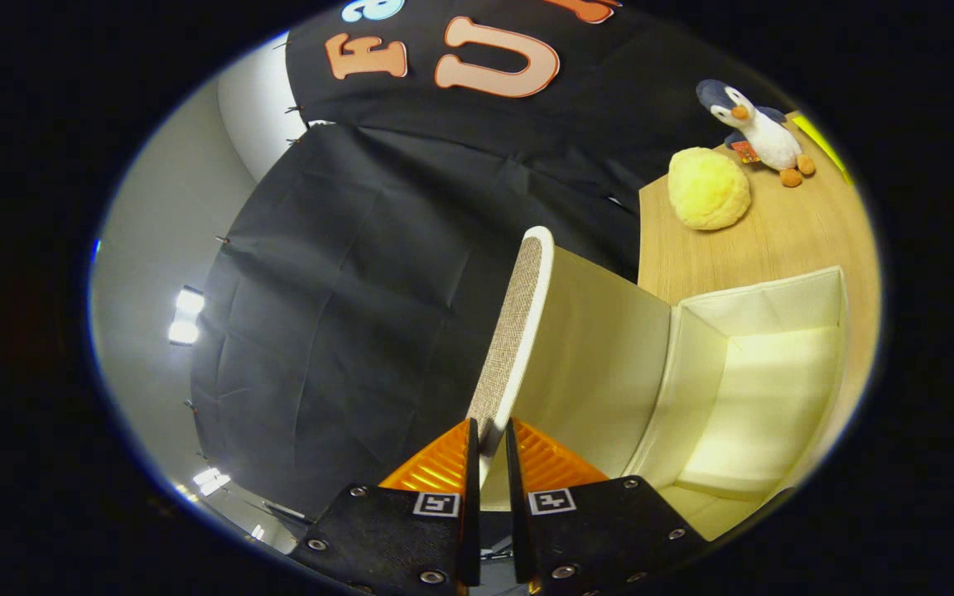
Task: Open the storage box then place both shoes into the box .Put the left shoe in first, then the right shoe, with the right side of both shoes facing outward in a uniform manner.
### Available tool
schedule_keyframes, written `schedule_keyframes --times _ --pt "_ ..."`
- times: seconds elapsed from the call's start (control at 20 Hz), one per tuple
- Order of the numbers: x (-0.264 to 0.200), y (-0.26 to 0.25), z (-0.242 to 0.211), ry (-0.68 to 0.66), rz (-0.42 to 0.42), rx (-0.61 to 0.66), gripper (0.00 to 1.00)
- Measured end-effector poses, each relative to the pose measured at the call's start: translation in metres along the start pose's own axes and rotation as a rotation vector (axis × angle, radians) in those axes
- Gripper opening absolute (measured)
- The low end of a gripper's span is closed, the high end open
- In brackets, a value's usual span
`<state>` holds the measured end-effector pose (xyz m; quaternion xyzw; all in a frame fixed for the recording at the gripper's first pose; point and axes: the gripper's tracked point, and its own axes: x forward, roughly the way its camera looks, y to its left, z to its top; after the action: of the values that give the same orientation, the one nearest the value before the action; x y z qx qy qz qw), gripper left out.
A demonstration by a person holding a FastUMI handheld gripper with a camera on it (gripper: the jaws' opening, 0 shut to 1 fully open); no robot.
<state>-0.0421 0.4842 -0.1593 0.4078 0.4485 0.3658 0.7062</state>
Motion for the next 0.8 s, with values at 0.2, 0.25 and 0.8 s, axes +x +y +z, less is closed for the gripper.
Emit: schedule_keyframes --times 0.2,0.25,0.8 --pt "0.033 0.009 0.008 -0.078 -0.025 0.028 0.17" --pt "0.034 0.009 0.01 -0.097 -0.033 0.027 0.21" --pt "-0.09 -0.118 0.033 -0.254 -0.387 -0.142 0.81"
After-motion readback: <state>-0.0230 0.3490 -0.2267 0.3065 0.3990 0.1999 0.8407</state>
